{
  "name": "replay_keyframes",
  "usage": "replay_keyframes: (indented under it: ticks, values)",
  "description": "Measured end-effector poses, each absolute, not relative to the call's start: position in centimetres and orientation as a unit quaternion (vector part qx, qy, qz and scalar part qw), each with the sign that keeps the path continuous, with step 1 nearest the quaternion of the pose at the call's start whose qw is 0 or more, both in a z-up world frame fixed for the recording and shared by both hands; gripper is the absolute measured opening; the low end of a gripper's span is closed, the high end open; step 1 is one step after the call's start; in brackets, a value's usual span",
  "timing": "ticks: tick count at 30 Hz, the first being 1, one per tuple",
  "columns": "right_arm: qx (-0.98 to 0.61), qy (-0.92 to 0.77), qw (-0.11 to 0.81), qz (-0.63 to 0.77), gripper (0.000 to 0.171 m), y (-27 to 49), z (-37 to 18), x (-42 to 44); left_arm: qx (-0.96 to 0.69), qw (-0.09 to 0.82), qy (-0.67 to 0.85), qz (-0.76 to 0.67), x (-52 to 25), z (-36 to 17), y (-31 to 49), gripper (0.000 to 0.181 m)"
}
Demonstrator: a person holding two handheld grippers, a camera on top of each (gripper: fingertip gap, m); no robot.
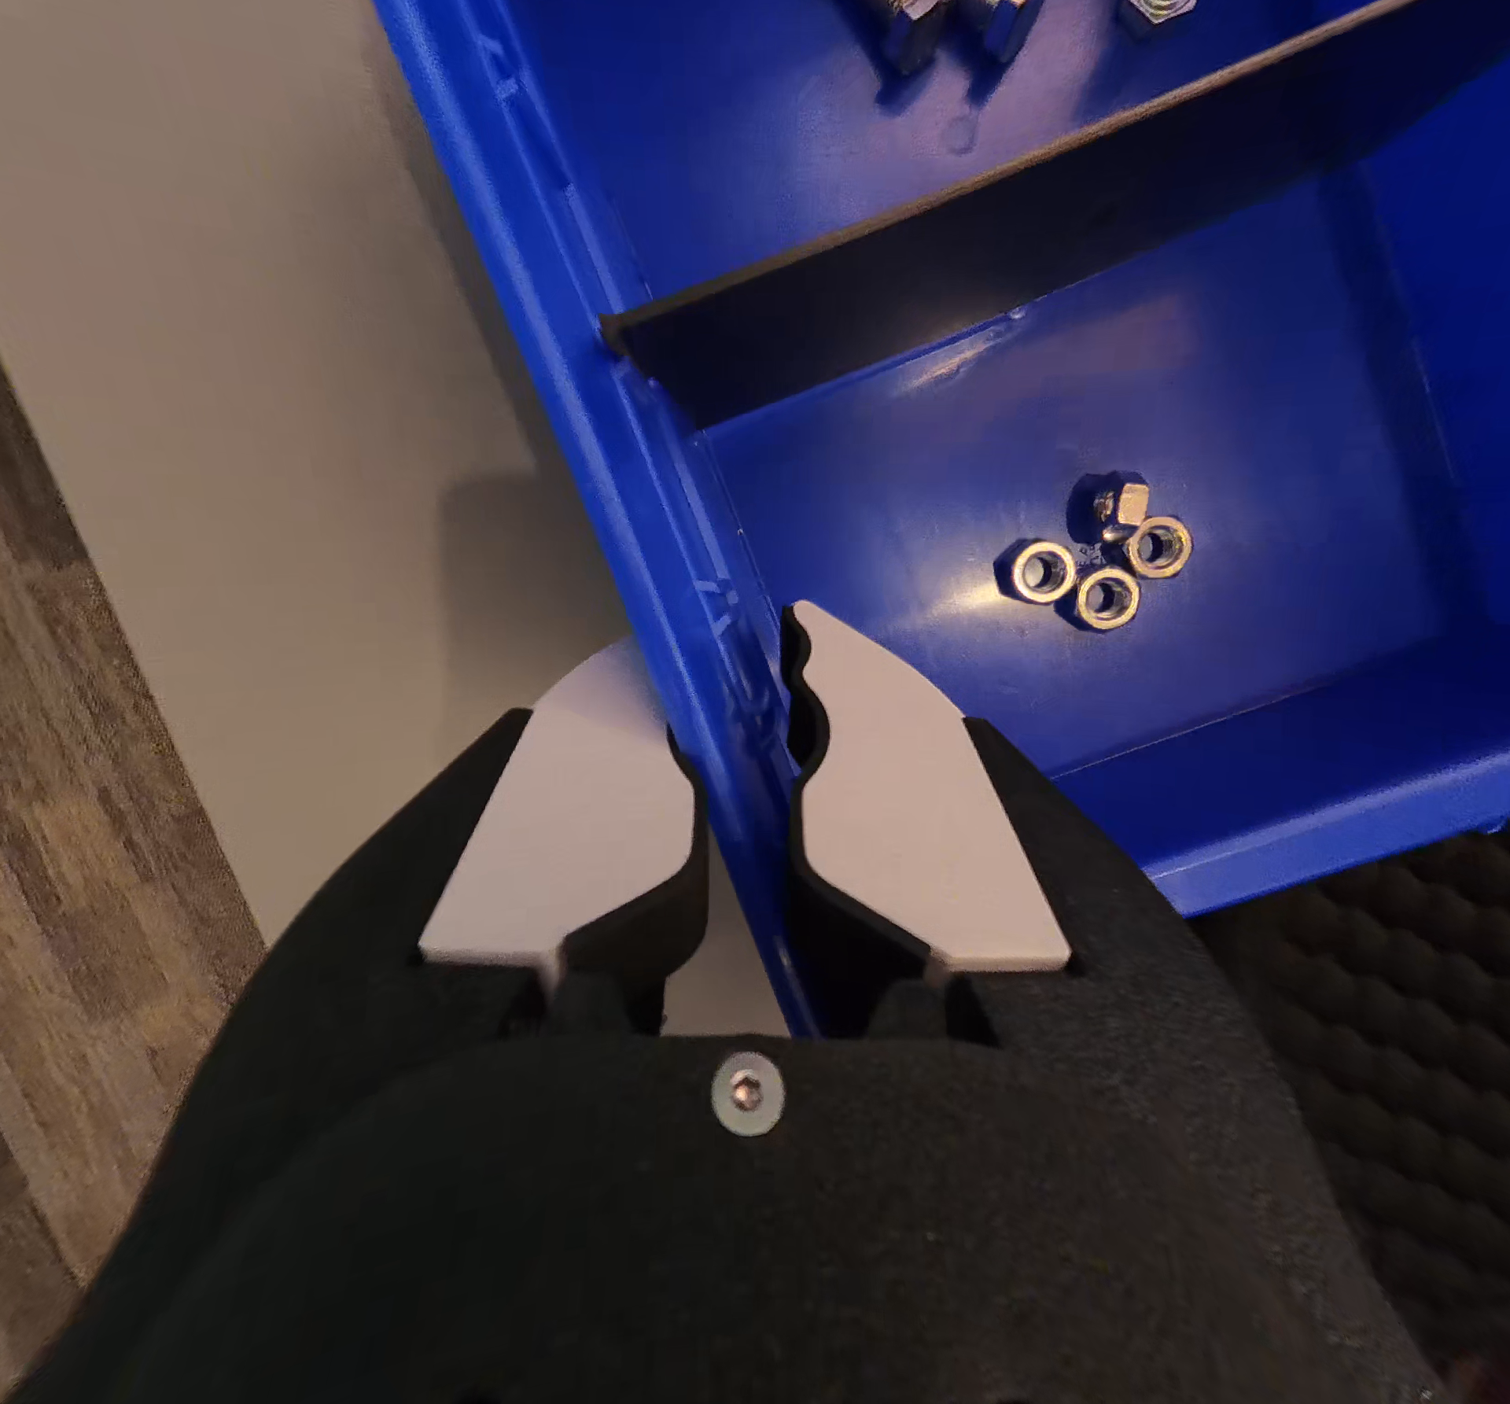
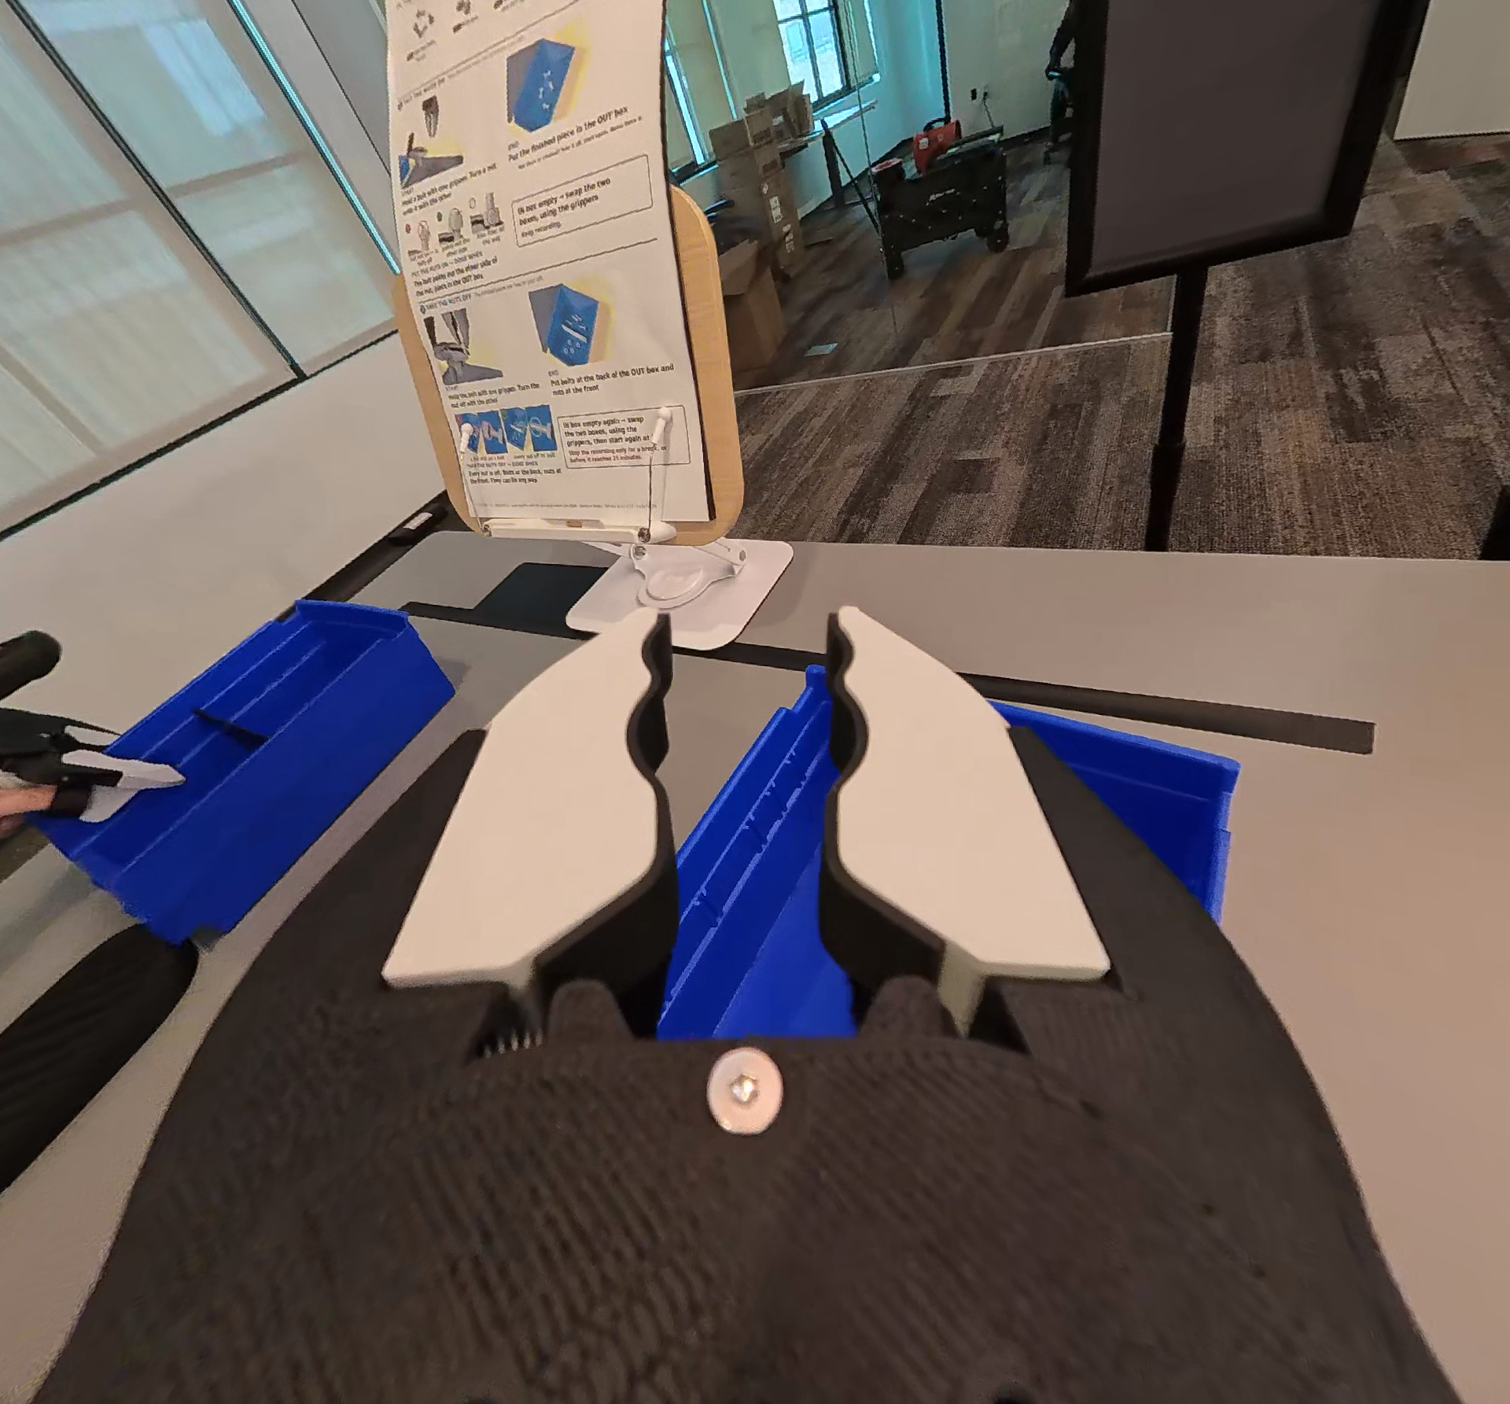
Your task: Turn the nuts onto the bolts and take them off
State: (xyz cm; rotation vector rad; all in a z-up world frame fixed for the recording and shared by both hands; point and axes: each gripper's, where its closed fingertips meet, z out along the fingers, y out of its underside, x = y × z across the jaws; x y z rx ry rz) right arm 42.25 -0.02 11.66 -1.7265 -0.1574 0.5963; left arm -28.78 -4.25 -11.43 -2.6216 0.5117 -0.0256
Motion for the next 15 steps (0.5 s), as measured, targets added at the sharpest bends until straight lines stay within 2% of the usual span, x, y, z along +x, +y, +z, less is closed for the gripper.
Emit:
replay_keyframes:
  ticks: [6,15]
  values:
    - [-0.763,-0.07,0.594,0.245,0.039,0.7,10.8,41.6,-0.949,0.233,0.212,-0.014,-27.5,-11.4,-3.8,0.013]
    - [-0.784,-0.099,0.571,0.224,0.041,1.5,9.7,39.3,-0.963,0.228,0.14,-0.027,-27.2,-11.5,-4.5,0.007]
